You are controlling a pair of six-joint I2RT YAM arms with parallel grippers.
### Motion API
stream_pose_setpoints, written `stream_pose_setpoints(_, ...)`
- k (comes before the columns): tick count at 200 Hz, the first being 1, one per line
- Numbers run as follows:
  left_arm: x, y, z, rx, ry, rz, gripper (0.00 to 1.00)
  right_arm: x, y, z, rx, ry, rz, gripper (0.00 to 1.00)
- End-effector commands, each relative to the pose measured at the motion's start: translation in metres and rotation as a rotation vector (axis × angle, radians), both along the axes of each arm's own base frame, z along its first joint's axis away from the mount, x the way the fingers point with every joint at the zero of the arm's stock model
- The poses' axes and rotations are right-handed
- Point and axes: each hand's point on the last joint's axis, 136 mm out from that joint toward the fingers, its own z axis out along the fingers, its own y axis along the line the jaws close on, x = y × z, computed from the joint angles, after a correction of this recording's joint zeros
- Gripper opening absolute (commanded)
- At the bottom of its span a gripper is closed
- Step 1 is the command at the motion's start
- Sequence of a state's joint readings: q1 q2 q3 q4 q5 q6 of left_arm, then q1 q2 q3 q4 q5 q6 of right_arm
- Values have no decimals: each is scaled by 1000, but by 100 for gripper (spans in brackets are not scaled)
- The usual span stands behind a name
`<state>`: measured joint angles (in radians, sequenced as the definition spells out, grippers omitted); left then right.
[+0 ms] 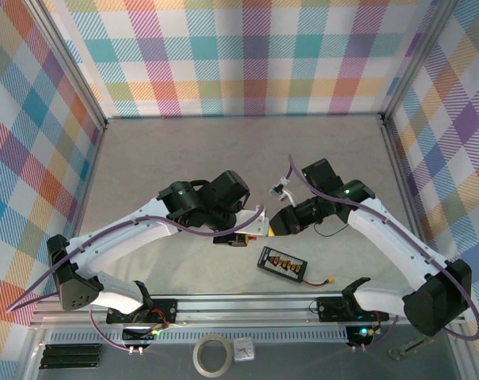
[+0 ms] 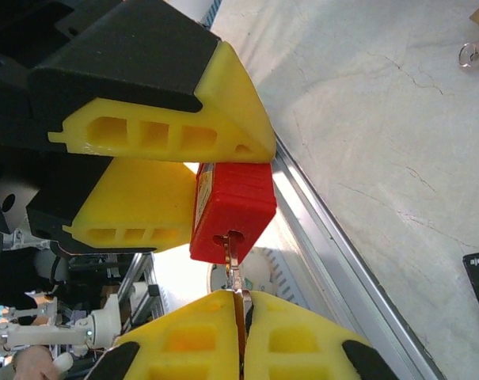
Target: Unlock with the key
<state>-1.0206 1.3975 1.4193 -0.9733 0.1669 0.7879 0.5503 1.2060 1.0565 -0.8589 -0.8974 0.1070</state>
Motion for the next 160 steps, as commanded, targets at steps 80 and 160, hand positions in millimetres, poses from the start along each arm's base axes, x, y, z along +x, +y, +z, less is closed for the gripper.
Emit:
stream_pose_setpoints(80,-23,-47,42,-224,-3,-179,0,19,19,-3,-91,-266,48,0)
stream_pose_setpoints(160,-5,-42,70,-409,-195,-72,0,23,32,18,172,35,-23,0)
